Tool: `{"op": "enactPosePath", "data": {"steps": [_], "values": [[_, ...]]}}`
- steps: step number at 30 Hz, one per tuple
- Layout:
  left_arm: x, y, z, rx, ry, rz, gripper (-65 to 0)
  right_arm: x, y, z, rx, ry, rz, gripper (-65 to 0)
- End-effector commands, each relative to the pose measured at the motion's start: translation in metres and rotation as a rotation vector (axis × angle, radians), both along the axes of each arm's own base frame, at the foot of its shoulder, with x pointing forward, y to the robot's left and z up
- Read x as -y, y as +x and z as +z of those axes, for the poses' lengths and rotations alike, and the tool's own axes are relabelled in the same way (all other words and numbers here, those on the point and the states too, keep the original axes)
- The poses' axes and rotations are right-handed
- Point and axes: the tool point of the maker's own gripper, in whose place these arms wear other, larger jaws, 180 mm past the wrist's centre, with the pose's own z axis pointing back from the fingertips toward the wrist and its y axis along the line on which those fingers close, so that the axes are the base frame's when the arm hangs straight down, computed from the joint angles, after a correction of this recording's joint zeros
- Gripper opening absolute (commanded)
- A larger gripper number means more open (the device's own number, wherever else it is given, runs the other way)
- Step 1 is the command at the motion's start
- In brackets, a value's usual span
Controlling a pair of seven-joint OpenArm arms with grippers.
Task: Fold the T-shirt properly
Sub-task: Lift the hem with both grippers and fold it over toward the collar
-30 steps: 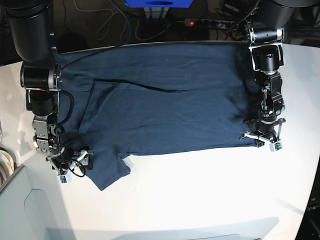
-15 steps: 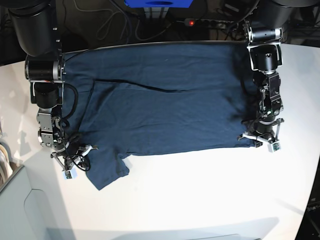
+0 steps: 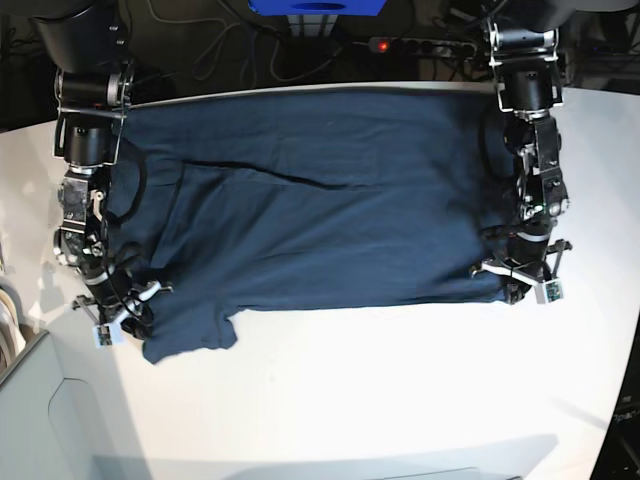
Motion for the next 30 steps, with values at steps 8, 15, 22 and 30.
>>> {"op": "enactPosePath", "data": {"steps": [8,15,22,30], "values": [[0.009,-0.015,0.037,0.108,0.053,-0.043,-65.0,0.006,-0.022,0.043,0.13,-0.046,0.004,-65.0],[0.02,-0.034,0.064,0.172,0.083,-0.074,-65.0,-0.007,-0.055,0.045,0.147,-0.084,0.05,-65.0],[0.002,-0.064,0.1,0.251,0.109,-0.002,-65.0,0.002,-0.081,0.041,0.137,-0.103,0.035,-65.0],[0.009,-0.092,0.082,0.197,0.102,-0.008,-65.0,0.005,-0.104,0.021,0.08,-0.106,0.033,-65.0]]}}
